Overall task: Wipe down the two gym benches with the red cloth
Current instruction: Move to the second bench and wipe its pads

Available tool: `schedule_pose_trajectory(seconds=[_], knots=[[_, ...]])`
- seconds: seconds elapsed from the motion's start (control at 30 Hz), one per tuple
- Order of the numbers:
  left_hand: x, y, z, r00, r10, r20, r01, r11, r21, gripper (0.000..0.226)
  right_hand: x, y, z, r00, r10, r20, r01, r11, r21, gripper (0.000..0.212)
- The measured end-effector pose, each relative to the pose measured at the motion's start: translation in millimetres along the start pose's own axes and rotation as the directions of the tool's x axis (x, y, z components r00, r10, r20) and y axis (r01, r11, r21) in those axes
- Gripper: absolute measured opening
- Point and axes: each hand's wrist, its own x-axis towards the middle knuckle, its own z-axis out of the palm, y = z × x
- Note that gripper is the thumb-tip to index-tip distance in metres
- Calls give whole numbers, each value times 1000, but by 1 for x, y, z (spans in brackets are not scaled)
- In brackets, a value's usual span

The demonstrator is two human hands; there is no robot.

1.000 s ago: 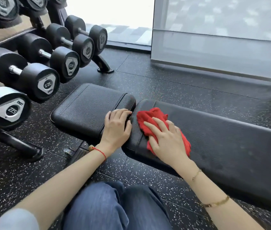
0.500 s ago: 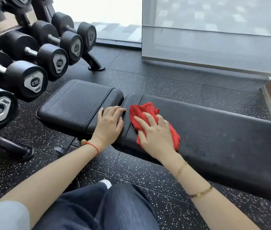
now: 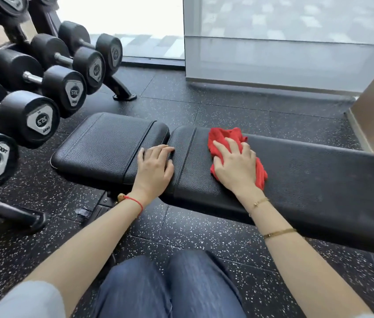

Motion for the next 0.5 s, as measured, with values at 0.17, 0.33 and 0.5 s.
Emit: schedule_pose_trajectory(seconds=[0.17,0.33,0.5], knots=[[3,-4,0,1000,14,-27,-14,1000,10,38,-51,-6,-3,989,-143,-27,143,989,21,50],[1,0,-4,1000,27,12,-27,999,21,36,-67,57,-16,997,39,-67,-42,998,-36,47],[0,35,-5,990,105,-90,-110,993,-52,28,-45,71,-15,982,167,-92,-175,981,-88,46]])
